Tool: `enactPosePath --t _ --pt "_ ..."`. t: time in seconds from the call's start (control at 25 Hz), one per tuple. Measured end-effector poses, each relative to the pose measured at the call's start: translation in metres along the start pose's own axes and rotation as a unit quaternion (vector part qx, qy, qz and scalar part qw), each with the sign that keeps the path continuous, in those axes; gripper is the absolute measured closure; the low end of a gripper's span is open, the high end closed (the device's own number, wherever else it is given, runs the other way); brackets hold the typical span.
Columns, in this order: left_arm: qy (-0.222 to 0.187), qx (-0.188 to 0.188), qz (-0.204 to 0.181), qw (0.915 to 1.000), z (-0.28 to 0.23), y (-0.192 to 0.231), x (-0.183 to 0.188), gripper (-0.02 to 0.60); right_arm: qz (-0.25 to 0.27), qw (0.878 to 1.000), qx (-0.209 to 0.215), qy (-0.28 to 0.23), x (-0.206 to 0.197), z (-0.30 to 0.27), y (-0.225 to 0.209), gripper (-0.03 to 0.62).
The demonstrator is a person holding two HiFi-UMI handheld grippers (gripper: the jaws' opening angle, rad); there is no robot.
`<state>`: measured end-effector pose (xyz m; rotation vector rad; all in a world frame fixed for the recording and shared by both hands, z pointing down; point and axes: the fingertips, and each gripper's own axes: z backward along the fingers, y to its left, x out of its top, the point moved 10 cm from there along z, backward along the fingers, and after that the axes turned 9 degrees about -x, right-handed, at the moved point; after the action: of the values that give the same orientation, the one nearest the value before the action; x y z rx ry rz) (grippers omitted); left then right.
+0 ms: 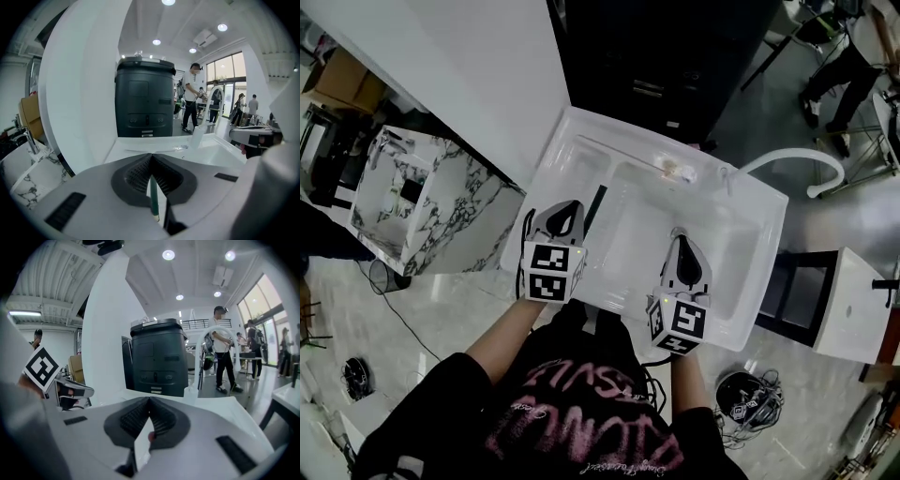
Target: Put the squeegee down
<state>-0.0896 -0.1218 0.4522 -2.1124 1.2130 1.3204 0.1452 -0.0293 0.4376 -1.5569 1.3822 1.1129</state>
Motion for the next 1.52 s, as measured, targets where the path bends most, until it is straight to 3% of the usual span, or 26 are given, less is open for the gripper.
enactPosePath --t 0.56,1.52 --pt "-0.06 -0.019 -0.009 0.998 0.027 -0.006 0.04 0.572 0.01 0.999 -0.003 -0.053 0.044 0.017 0.007 0.574" --pt "-0.144 -0.02 -0.023 0.9892 0.053 -0.003 0.079 0.572 0.036 0.991 0.002 -0.13 0.094 0.02 0.012 0.574"
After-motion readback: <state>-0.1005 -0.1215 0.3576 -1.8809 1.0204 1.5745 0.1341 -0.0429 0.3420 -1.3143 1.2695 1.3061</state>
